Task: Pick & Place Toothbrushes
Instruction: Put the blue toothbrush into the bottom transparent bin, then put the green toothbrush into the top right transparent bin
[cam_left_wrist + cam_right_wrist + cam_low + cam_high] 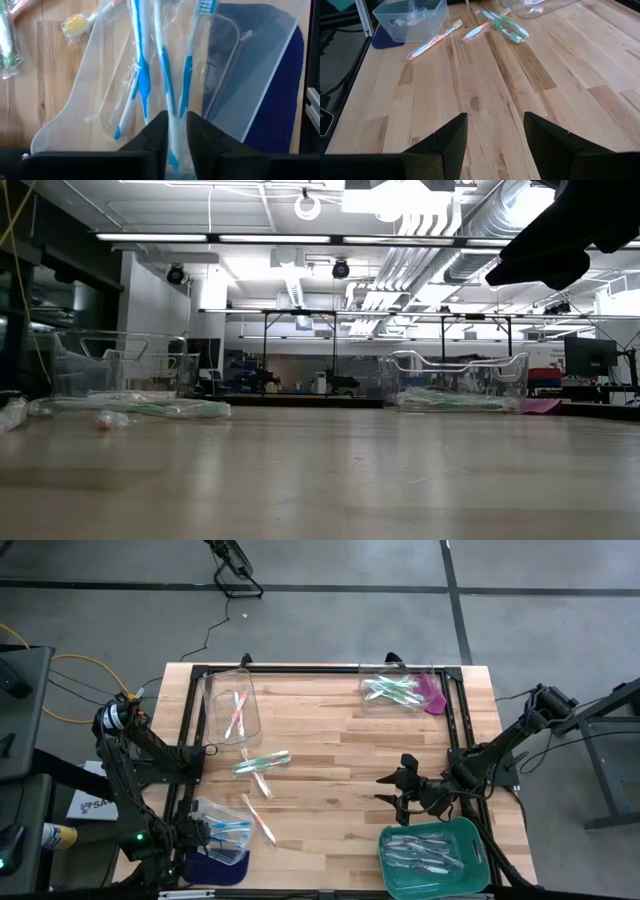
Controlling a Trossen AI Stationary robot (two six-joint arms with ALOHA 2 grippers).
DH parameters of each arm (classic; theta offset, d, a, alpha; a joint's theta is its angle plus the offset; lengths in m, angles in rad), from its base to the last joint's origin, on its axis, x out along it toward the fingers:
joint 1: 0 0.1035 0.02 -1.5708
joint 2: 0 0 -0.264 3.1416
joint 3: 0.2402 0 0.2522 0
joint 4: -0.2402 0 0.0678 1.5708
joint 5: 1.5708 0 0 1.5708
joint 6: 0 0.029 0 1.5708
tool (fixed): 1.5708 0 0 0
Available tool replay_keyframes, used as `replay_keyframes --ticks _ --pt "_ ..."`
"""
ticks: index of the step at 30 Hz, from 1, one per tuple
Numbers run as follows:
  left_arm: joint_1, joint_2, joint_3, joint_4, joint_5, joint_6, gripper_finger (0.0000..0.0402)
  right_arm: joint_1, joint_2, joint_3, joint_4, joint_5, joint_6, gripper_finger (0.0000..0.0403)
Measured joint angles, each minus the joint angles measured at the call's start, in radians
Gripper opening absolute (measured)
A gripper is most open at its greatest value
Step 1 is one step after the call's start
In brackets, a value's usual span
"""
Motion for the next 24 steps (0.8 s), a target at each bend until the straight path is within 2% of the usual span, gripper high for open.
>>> replay_keyframes --ticks 8,16,21,24 --pt "0.001 0.0 0.0 -0.032 -0.002 -0.002 0.0128 0.0 0.0 0.0 0.0 0.0 0.0 0.0188" --pt "0.106 -0.017 0.001 -0.262 -0.001 0.016 0.0132 0.0 0.0 0.0 0.0 0.0 0.0 0.0188" --pt "0.204 -0.034 0.002 -0.345 -0.008 0.139 0.0132 0.0 0.0 0.0 0.0 0.006 -0.001 0.0188" --pt "0.263 -0.034 0.002 -0.347 -0.057 0.233 0.0132 0.0 0.0 0.0 0.0 0.007 0.0 0.0188"
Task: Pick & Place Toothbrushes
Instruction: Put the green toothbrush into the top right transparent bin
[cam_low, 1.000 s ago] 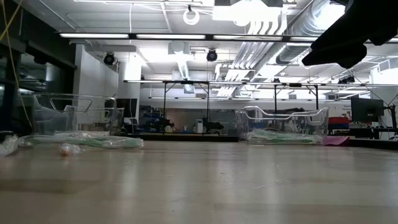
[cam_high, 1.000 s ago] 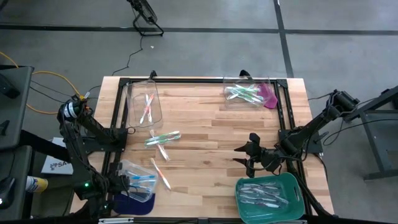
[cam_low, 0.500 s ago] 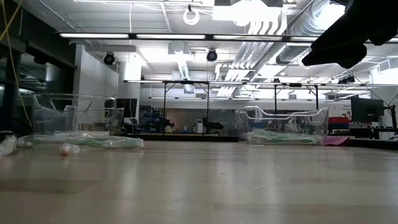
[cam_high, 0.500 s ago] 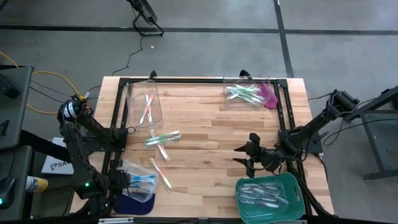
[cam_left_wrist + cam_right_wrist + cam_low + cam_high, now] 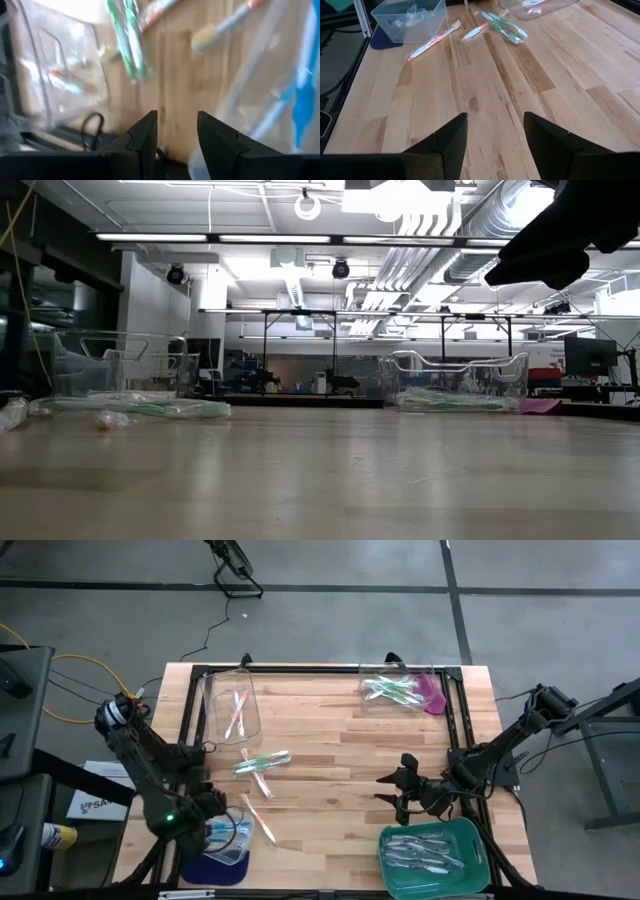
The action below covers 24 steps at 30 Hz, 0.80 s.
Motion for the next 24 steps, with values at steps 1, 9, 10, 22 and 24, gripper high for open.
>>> replay_keyframes --ticks 1,9,10,22,24 --pt "0.019 0.0 0.0 0.003 -0.014 0.03 0.0132 0.0 0.0 0.0 0.0 0.002 0.0 0.0188" --pt "0.164 0.0 0.0 0.023 -0.114 0.222 0.0132 0.0 0.0 0.0 0.0 0.007 -0.001 0.0188" --pt "0.179 0.0 0.0 0.028 -0.126 0.242 0.0132 0.0 0.0 0.0 0.0 0.01 -0.001 0.0188" --pt "0.326 0.0 -0.001 0.088 -0.2 0.436 0.0132 0.0 0.0 0.0 0.0 0.011 0.0 0.0188" --pt "0.34 0.0 -0.001 0.107 -0.199 0.468 0.0132 0.0 0.0 0.0 0.0 0.011 0.0 0.0188"
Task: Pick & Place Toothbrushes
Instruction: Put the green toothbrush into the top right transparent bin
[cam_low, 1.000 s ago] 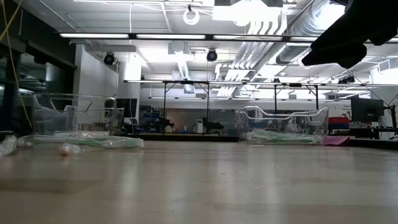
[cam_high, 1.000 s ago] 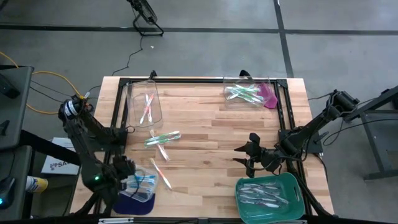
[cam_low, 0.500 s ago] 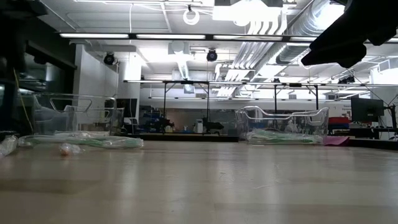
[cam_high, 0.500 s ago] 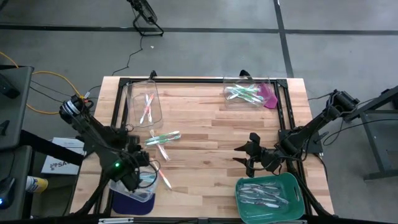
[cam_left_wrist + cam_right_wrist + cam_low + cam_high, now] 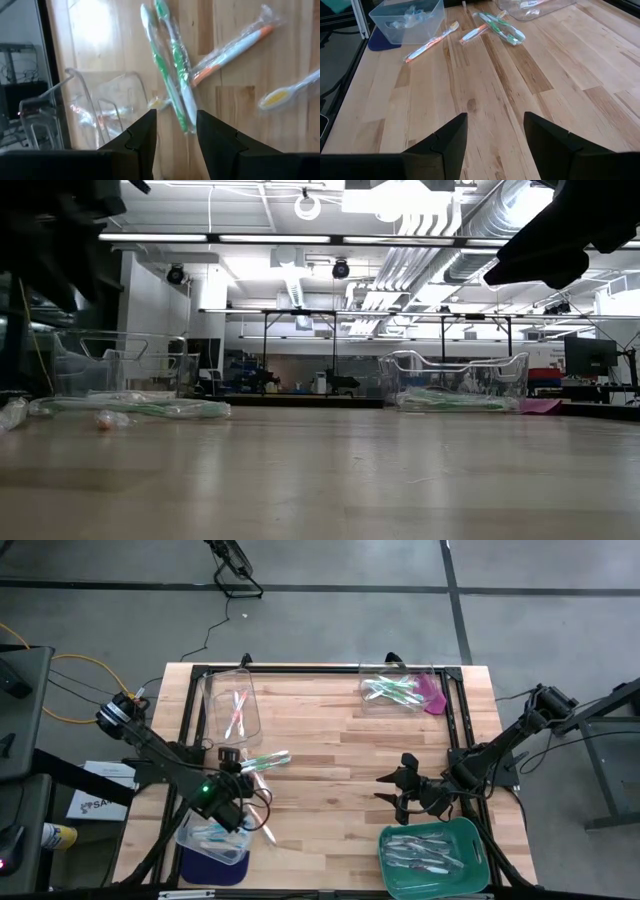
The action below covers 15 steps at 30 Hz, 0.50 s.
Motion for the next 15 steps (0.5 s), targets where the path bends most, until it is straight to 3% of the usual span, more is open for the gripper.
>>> replay_keyframes --ticks 9,15 --pt "0.05 0.0 -0.095 0.149 0.012 0.087 0.0132 0.0 0.0 0.0 0.0 0.0 0.0 0.0188" --pt "0.107 0.0 -0.168 0.218 0.074 0.087 0.0132 0.0 0.0 0.0 0.0 0.0 0.0 0.0188"
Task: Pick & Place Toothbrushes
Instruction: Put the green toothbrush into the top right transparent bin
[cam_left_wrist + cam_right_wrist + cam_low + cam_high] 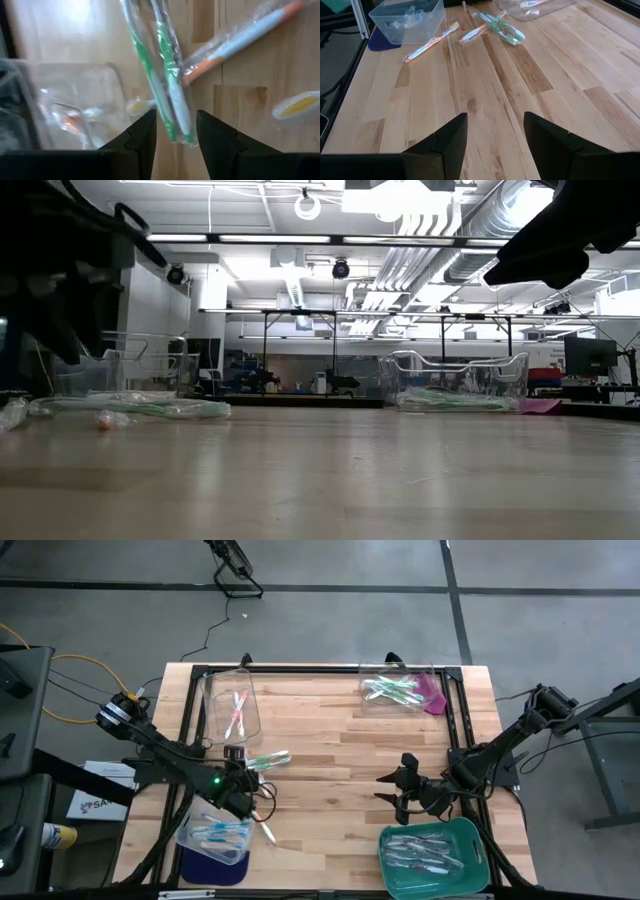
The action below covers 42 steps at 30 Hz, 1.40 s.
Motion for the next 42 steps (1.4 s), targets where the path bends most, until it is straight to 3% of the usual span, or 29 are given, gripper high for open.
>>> replay_keyframes --ticks 13,42 --pt "0.11 0.0 -0.035 0.182 0.142 0.187 0.0132 0.0 0.0 0.0 0.0 0.0 0.0 0.0188" --pt "0.142 0.0 -0.126 0.172 0.159 0.141 0.0132 0.0 0.0 0.0 0.0 0.0 -0.002 0.0188"
